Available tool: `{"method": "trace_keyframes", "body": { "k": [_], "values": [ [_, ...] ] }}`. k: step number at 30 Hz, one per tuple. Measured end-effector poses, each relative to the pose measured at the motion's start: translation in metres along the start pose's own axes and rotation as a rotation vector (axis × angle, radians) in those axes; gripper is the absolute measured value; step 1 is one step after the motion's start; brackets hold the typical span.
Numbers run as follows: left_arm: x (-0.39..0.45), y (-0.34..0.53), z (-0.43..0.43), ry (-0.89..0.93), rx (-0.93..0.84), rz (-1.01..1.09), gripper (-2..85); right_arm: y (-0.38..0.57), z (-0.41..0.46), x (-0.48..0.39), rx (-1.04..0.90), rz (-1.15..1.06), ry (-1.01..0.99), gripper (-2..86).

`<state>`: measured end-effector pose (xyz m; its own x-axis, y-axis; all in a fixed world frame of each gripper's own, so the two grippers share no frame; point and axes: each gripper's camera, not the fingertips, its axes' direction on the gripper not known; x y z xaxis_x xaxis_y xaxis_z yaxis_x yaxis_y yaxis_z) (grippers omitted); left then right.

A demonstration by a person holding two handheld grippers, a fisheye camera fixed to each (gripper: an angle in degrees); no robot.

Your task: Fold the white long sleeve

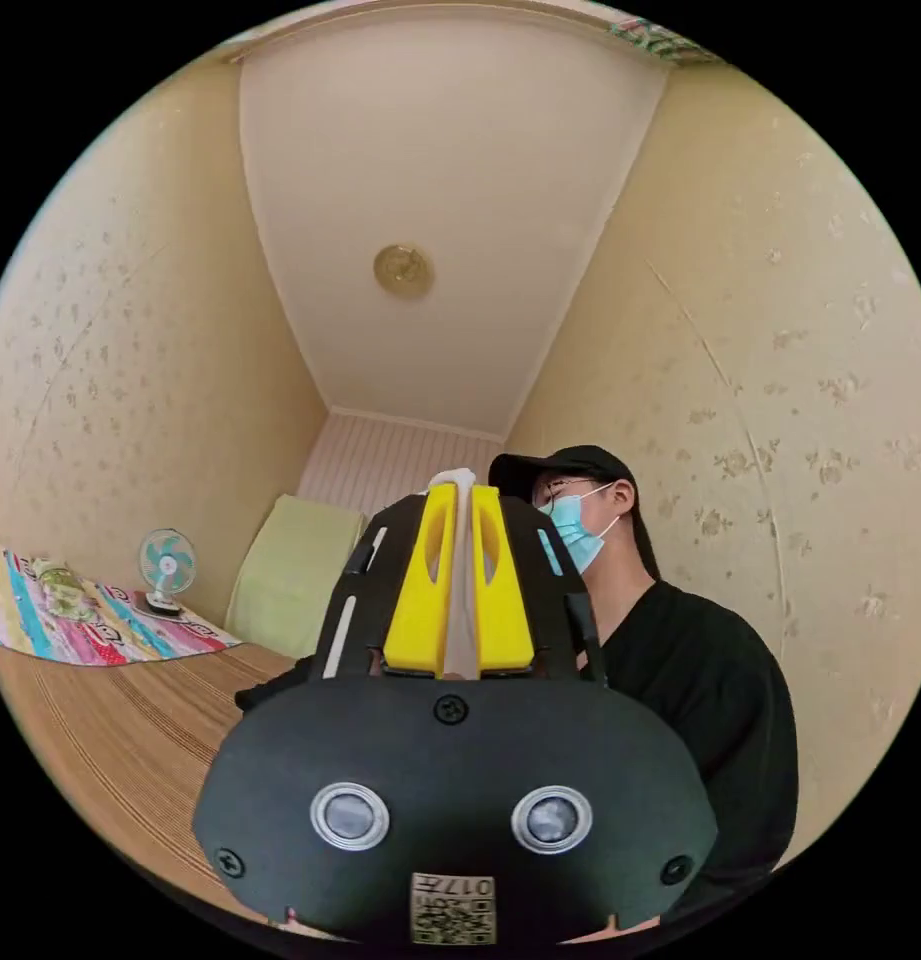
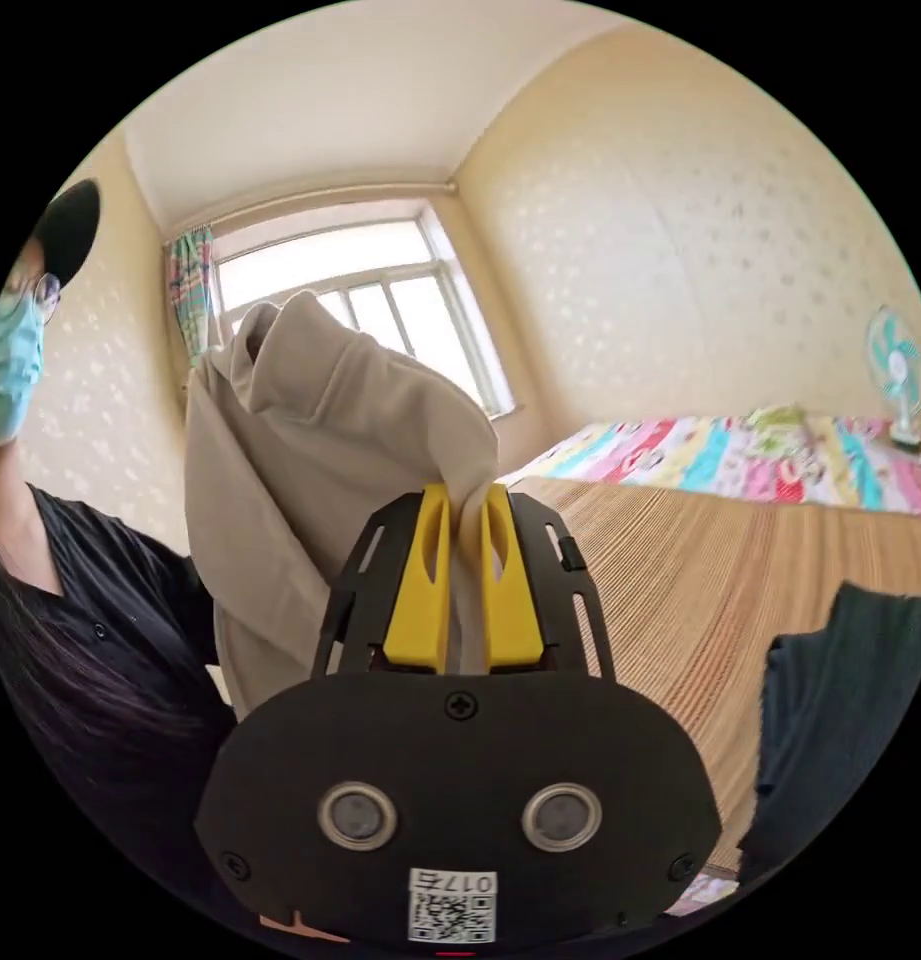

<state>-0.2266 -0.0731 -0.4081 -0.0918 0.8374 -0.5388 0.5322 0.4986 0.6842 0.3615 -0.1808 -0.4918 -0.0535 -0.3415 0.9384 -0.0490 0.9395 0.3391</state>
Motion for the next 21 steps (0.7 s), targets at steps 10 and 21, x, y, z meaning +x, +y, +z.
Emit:
{"method": "trace_keyframes", "body": {
  "k": [10, 21],
  "values": [
    [-0.120, -0.055, 0.021, -0.978, -0.021, -0.046, 1.7, -0.163, 0.055, -0.046, -0.104, -0.253, 0.338, 7.6],
    [-0.484, 0.106, 0.000, -1.458, -0.596, -0.454, 7.6, -0.055, 0.285, 0.166, -0.611, 0.167, 0.396, 13.6]
  ]
}}
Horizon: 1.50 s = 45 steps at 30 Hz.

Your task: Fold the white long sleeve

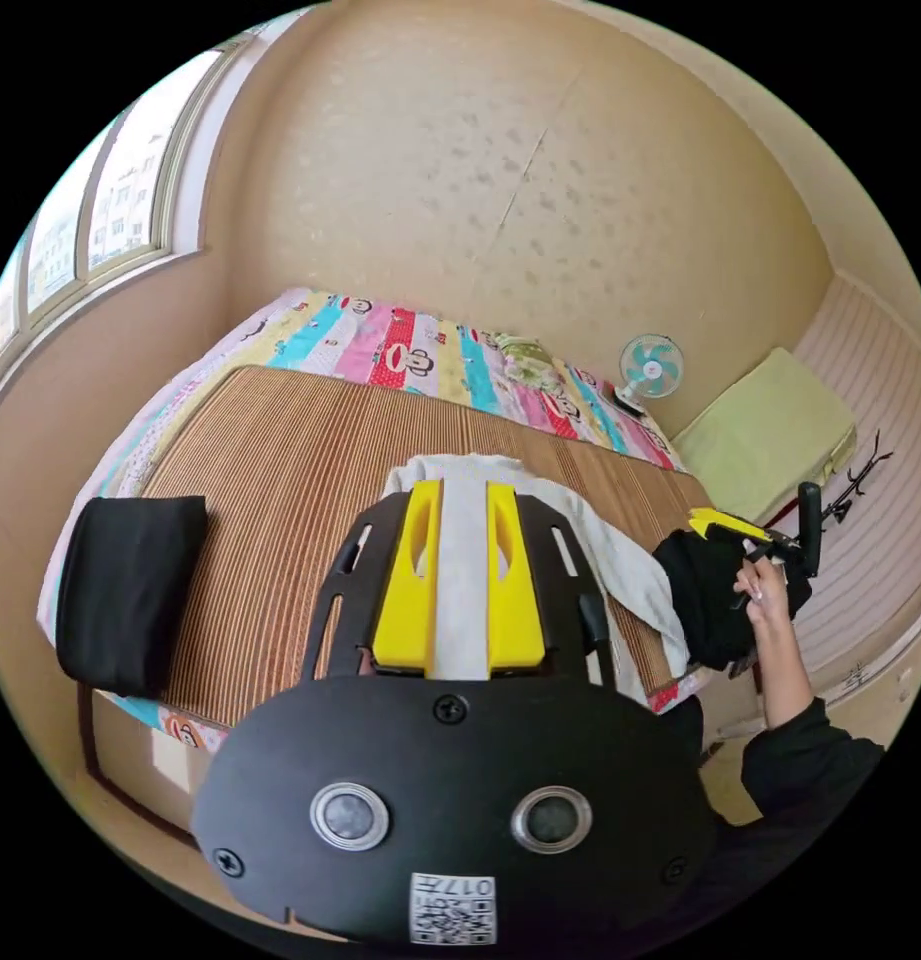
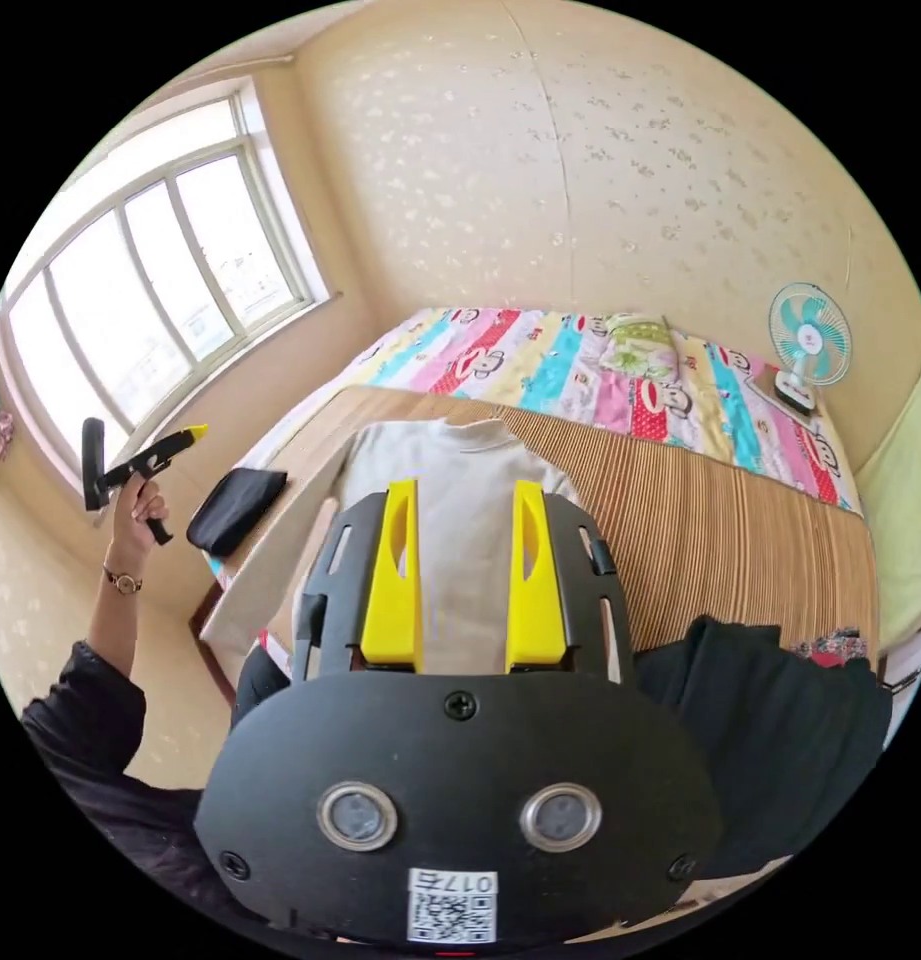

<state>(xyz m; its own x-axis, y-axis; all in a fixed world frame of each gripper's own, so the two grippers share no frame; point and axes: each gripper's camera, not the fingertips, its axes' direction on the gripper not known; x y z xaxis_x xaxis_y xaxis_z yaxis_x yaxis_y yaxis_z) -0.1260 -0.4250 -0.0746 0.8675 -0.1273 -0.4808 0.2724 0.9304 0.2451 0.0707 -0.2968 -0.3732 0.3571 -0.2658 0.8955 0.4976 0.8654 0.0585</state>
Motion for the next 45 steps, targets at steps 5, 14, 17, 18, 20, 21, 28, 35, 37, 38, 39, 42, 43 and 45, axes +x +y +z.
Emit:
{"method": "trace_keyframes", "body": {
  "k": [5, 14, 17, 18, 20, 21, 28, 35, 37, 38, 39, 42, 43, 45],
  "values": [
    [-0.035, 0.096, 0.135, -0.154, -0.289, -0.099, 13.3, 0.140, 0.141, -0.002, -0.267, 0.015, -0.107, 13.1],
    [-0.167, 0.077, 0.127, -0.098, -0.257, -0.404, 2.2, 0.242, 0.176, 0.013, -0.272, 0.104, -0.101, 8.6],
    [-0.226, 0.082, 0.037, -0.030, 0.116, -0.642, 3.9, 0.243, 0.160, 0.016, -0.258, 0.125, -0.127, 12.4],
    [-0.230, 0.091, 0.015, -0.019, 0.205, -0.647, 5.2, 0.244, 0.150, 0.008, -0.221, 0.099, -0.137, 13.5],
    [-0.222, 0.102, 0.007, -0.002, 0.214, -0.601, 8.7, 0.247, 0.139, -0.013, -0.163, 0.004, -0.150, 14.5],
    [-0.210, 0.108, 0.018, 0.035, 0.150, -0.540, 10.2, 0.250, 0.140, -0.029, -0.161, -0.076, -0.147, 15.0],
    [-0.141, 0.119, 0.122, 0.162, -0.218, -0.184, 14.5, 0.259, 0.179, -0.036, -0.383, -0.170, -0.054, 12.0],
    [-0.103, 0.143, 0.141, 0.240, -0.280, -0.072, 15.4, 0.269, 0.157, 0.027, -0.311, 0.055, -0.327, 12.9],
    [-0.083, 0.158, 0.130, 0.305, -0.356, 0.014, 11.8, 0.285, 0.149, 0.036, -0.271, 0.030, -0.300, 10.6],
    [-0.073, 0.167, 0.121, 0.366, -0.418, 0.060, 7.8, 0.288, 0.147, 0.038, -0.264, 0.022, -0.276, 9.5],
    [-0.071, 0.174, 0.110, 0.395, -0.470, 0.051, 6.0, 0.291, 0.144, 0.041, -0.260, 0.009, -0.240, 7.5],
    [-0.095, 0.172, 0.047, 0.551, -0.363, -0.053, 4.4, 0.283, 0.137, 0.053, -0.341, -0.018, -0.203, 3.9],
    [-0.104, 0.171, 0.032, 0.602, -0.329, -0.091, 4.3, 0.280, 0.130, 0.058, -0.366, -0.028, -0.205, 3.3],
    [-0.123, 0.167, -0.016, 0.682, -0.344, -0.169, 3.9, 0.279, 0.108, 0.065, -0.341, -0.035, -0.280, 2.8]
  ]
}}
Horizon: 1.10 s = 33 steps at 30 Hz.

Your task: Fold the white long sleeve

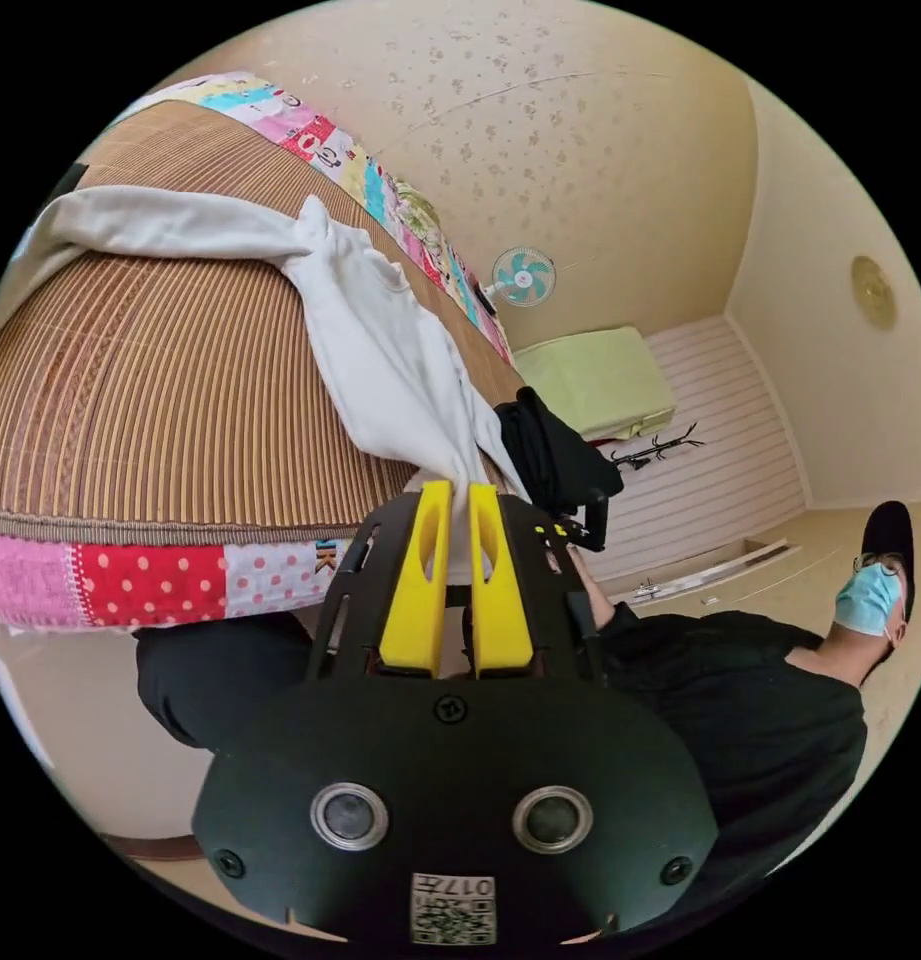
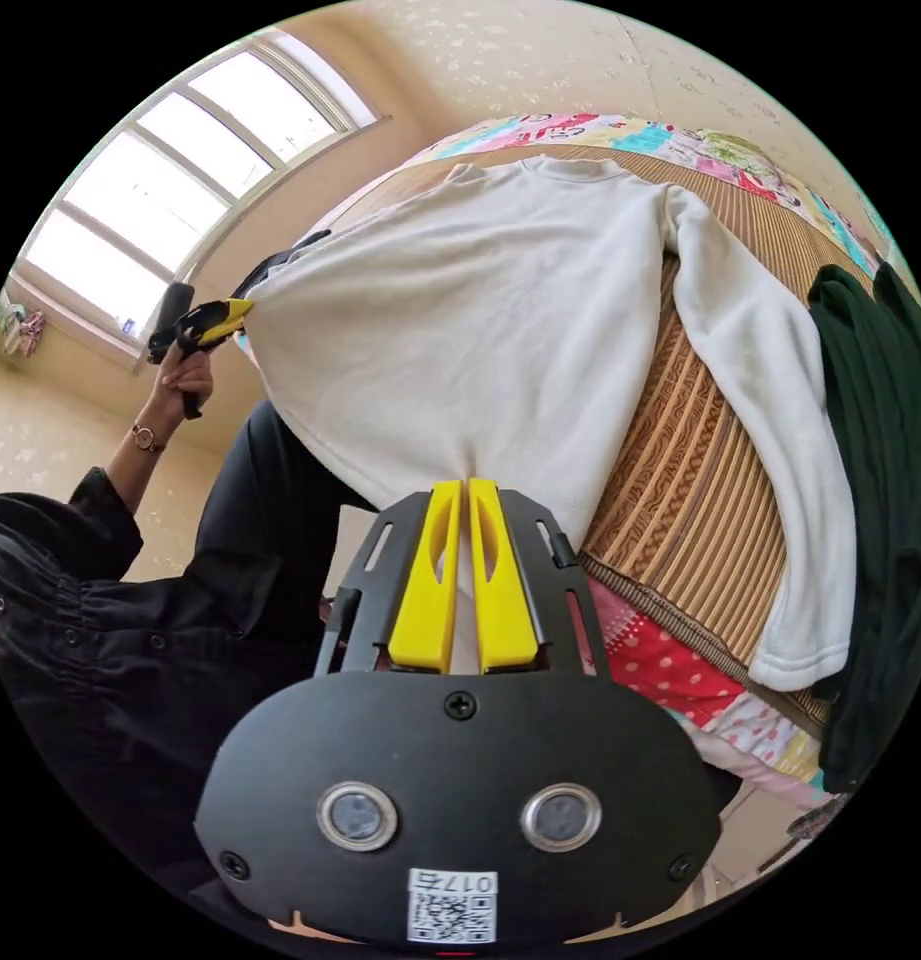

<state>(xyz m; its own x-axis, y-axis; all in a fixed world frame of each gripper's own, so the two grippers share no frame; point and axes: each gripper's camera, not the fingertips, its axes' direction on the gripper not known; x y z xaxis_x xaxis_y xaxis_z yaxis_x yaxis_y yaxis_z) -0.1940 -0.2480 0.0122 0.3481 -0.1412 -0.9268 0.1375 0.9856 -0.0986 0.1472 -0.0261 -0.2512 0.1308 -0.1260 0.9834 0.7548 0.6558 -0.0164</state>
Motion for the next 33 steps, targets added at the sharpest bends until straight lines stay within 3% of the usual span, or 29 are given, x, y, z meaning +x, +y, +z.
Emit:
{"method": "trace_keyframes", "body": {
  "k": [4, 6, 8, 11, 13, 17, 19, 23, 26, 29, 31, 33],
  "values": [
    [0.038, 0.039, -0.042, -0.136, -0.113, 0.004, 4.2, 0.039, -0.049, -0.015, 0.019, -0.098, -0.167, 2.8],
    [0.042, 0.070, -0.065, -0.335, -0.096, -0.122, 4.9, 0.061, -0.063, -0.010, 0.050, -0.076, -0.214, 3.5],
    [0.041, 0.094, -0.089, -0.439, 0.017, -0.210, 5.8, 0.083, -0.080, 0.016, 0.148, 0.068, -0.233, 4.7],
    [0.046, 0.119, -0.120, -0.441, 0.147, -0.266, 7.3, 0.139, -0.107, 0.099, 0.420, 0.558, -0.318, 11.0],
    [0.052, 0.122, -0.126, -0.390, 0.174, -0.256, 7.4, 0.196, -0.105, 0.156, 0.606, 0.943, -0.489, 13.1],
    [0.075, 0.105, -0.114, -0.365, 0.118, -0.203, 7.1, 0.244, -0.085, 0.188, 0.778, 1.227, -0.670, 12.7],
    [0.085, 0.096, -0.106, -0.405, 0.086, -0.193, 7.1, 0.265, -0.079, 0.192, 0.882, 1.320, -0.709, 8.5],
    [0.098, 0.086, -0.106, -0.370, 0.062, -0.194, 6.9, 0.268, -0.113, 0.154, 0.953, 1.234, -0.589, 4.1],
    [0.104, 0.086, -0.122, -0.321, 0.093, -0.187, 6.7, 0.222, -0.172, 0.084, 0.901, 0.940, -0.376, 3.1],
    [0.105, 0.086, -0.139, -0.320, 0.124, -0.200, 6.7, 0.150, -0.241, 0.011, 0.935, 0.579, -0.028, 2.7],
    [0.103, 0.085, -0.148, -0.297, 0.126, -0.217, 6.7, 0.106, -0.291, -0.022, 1.082, 0.437, 0.215, 2.7],
    [0.105, 0.091, -0.160, -0.242, 0.145, -0.225, 6.7, 0.079, -0.321, -0.031, 1.199, 0.398, 0.307, 2.9]
  ]
}}
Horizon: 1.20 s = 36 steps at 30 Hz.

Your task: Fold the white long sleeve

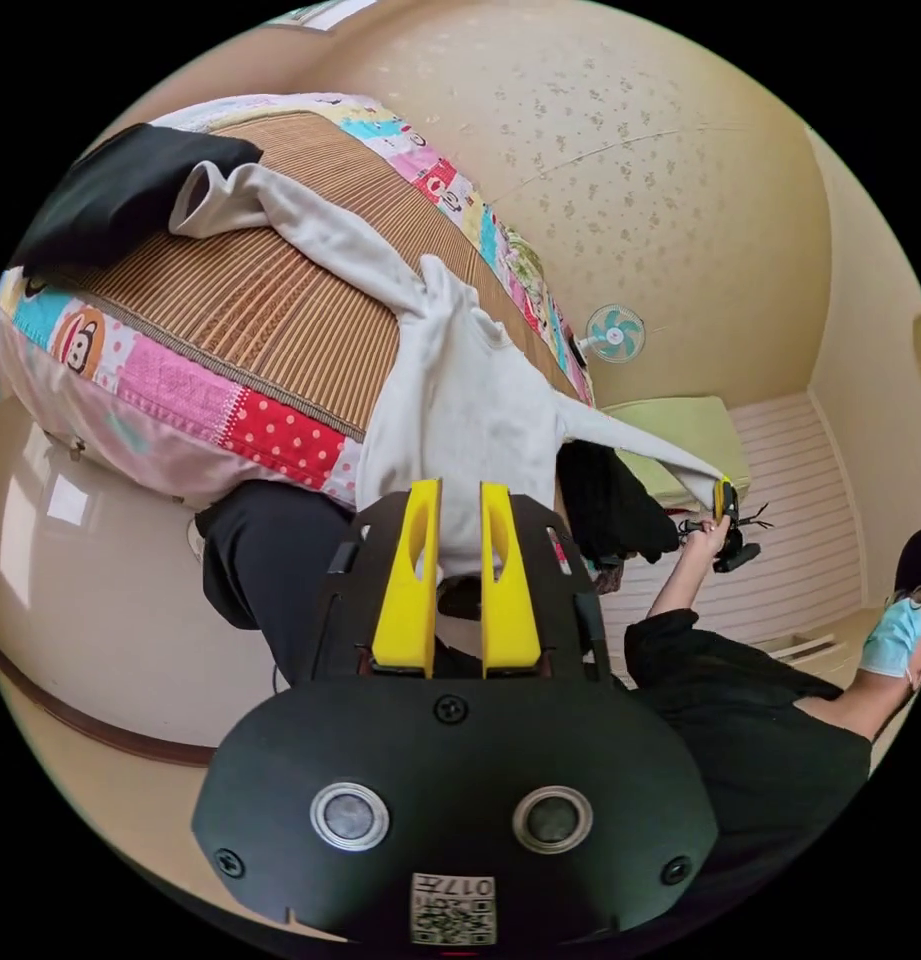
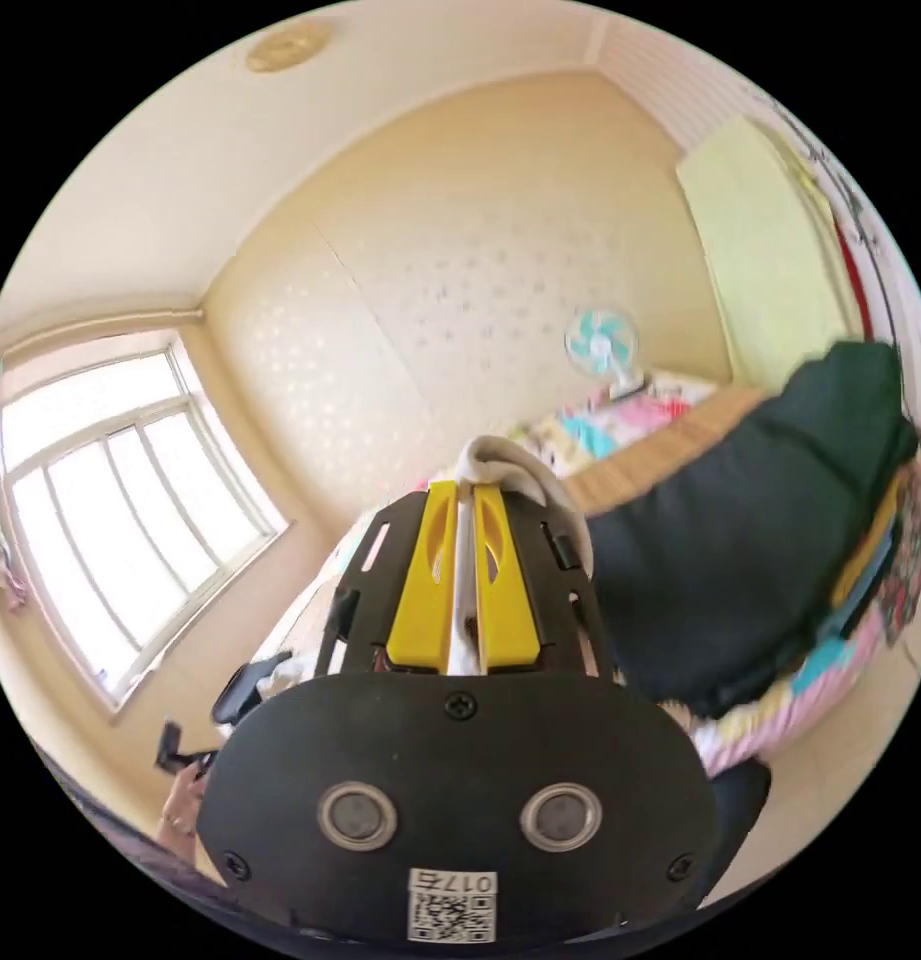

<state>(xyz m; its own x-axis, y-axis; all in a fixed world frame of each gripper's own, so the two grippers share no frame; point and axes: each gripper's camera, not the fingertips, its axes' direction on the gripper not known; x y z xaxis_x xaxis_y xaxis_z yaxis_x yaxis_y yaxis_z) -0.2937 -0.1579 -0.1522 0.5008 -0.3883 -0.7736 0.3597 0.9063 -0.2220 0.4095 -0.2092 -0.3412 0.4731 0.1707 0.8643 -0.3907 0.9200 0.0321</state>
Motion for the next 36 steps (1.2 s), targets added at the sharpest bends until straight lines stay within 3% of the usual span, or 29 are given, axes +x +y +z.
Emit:
{"method": "trace_keyframes", "body": {
  "k": [4, 8, 11, 14, 16, 18, 25, 28, 31, 34, 36],
  "values": [
    [-0.006, 0.018, -0.024, 0.039, 0.045, -0.019, 6.8, -0.037, 0.038, -0.036, 0.166, -0.014, 0.224, 3.1],
    [-0.024, 0.035, -0.041, 0.007, 0.050, -0.088, 6.9, -0.010, 0.098, -0.081, 0.154, 0.016, -0.001, 3.4],
    [-0.036, 0.033, -0.044, 0.044, 0.055, -0.132, 7.3, 0.050, 0.185, -0.154, -0.061, -0.068, -0.216, 3.9],
    [-0.038, 0.020, -0.040, 0.067, 0.066, -0.139, 8.0, 0.161, 0.282, -0.220, -0.478, -0.187, -0.513, 5.7],
    [-0.038, 0.008, -0.037, 0.075, 0.071, -0.153, 9.6, 0.275, 0.338, -0.241, -0.905, -0.261, -0.451, 8.7],
    [-0.040, -0.011, -0.037, 0.087, 0.088, -0.166, 11.7, 0.329, 0.337, -0.228, -1.033, -0.231, -0.432, 9.9],
    [-0.072, -0.112, -0.051, 0.014, 0.176, -0.216, 13.7, 0.348, 0.266, -0.126, -0.922, -0.198, -0.242, 6.1],
    [-0.097, -0.153, -0.078, -0.119, 0.375, -0.326, 14.1, 0.348, 0.272, -0.056, -0.965, 0.096, -0.376, 2.6],
    [-0.105, -0.178, -0.091, -0.342, 0.571, -0.353, 13.6, 0.359, 0.273, -0.027, -0.946, 0.192, -0.491, 1.4],
    [-0.113, -0.219, -0.069, -0.426, 0.503, -0.278, 9.0, 0.363, 0.273, -0.016, -0.950, 0.208, -0.517, 1.0],
    [-0.128, -0.240, -0.058, -0.444, 0.402, -0.372, 3.5, 0.364, 0.272, -0.008, -0.949, 0.228, -0.537, 0.8]
  ]
}}
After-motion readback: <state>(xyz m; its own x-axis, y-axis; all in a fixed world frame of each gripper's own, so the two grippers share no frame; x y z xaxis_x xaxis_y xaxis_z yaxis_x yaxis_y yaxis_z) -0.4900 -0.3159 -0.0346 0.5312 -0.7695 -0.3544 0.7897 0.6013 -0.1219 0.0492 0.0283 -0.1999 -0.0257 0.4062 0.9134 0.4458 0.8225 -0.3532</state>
